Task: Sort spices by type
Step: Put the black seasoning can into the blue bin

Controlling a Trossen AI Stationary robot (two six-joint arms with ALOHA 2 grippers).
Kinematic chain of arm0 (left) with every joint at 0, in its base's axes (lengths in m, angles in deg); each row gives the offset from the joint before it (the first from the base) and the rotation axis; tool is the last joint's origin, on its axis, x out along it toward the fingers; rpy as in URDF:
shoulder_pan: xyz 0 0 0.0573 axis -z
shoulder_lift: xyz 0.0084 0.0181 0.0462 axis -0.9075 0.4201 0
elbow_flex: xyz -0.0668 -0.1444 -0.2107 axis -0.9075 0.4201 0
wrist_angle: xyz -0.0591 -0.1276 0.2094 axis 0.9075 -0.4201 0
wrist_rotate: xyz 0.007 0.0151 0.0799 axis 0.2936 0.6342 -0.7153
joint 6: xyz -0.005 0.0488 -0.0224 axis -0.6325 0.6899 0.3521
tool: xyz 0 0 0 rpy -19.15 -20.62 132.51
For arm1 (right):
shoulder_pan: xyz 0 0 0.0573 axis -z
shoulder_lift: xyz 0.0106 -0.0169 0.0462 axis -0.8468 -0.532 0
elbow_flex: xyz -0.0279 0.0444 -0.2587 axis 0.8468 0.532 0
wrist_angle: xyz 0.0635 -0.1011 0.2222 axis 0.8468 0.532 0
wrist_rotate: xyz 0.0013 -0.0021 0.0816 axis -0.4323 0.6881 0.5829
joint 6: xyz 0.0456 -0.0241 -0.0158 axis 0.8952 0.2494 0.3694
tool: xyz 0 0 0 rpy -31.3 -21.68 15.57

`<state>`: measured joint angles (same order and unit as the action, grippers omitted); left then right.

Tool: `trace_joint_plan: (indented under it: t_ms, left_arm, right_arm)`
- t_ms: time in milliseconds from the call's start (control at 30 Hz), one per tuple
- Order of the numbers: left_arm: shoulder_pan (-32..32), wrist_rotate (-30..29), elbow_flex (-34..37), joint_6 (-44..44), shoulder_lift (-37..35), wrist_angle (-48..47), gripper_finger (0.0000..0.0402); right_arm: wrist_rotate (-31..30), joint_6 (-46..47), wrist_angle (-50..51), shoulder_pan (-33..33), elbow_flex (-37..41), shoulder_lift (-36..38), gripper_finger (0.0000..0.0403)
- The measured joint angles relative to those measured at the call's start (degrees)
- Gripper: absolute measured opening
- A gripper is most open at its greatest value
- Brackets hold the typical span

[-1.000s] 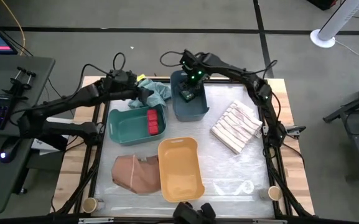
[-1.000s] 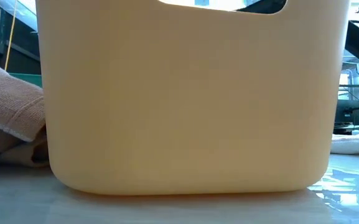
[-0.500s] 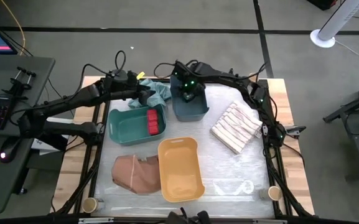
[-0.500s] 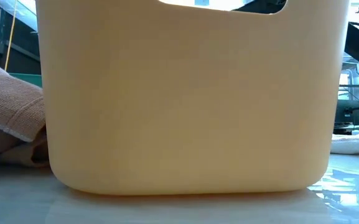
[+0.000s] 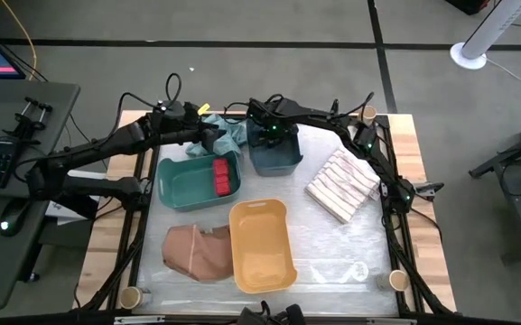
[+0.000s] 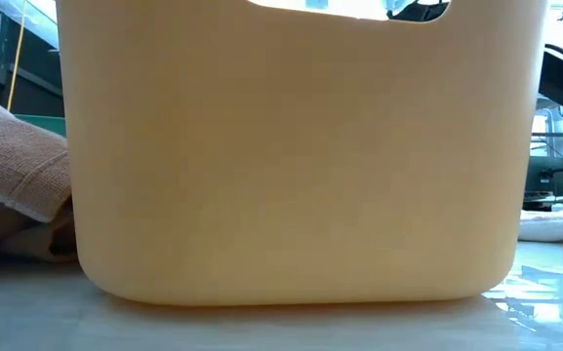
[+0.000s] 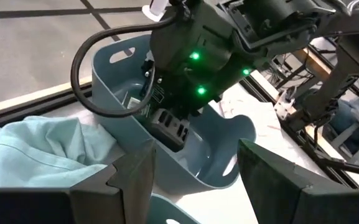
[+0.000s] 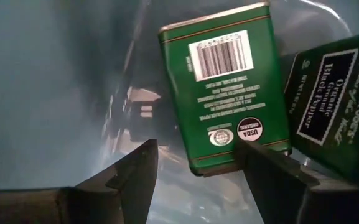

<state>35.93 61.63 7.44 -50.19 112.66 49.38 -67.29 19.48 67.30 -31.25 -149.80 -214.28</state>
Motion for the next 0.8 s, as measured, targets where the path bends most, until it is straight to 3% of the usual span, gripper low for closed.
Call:
trace_joint_plan:
  t_ms: [367,567,800]
  left_arm:
    - [0.0,-1.17,0.0,1.27,0.0,-0.01,0.0211]
    - [0.0,-1.32,-0.02,1.31,0.0,-0.02,0.0211]
    - [0.0,-1.31,-0.01,1.33,0.0,-0.04,0.0211]
  right_arm:
    - [7.49,-13.16,7.61,-0.69,0.0,0.08,0.0227]
    - [6.13,-21.21,10.89,-2.02,0.07,0.77,0.0227]
    - [2.84,-23.33,10.56,-1.87,-3.08,4.04,0.0227]
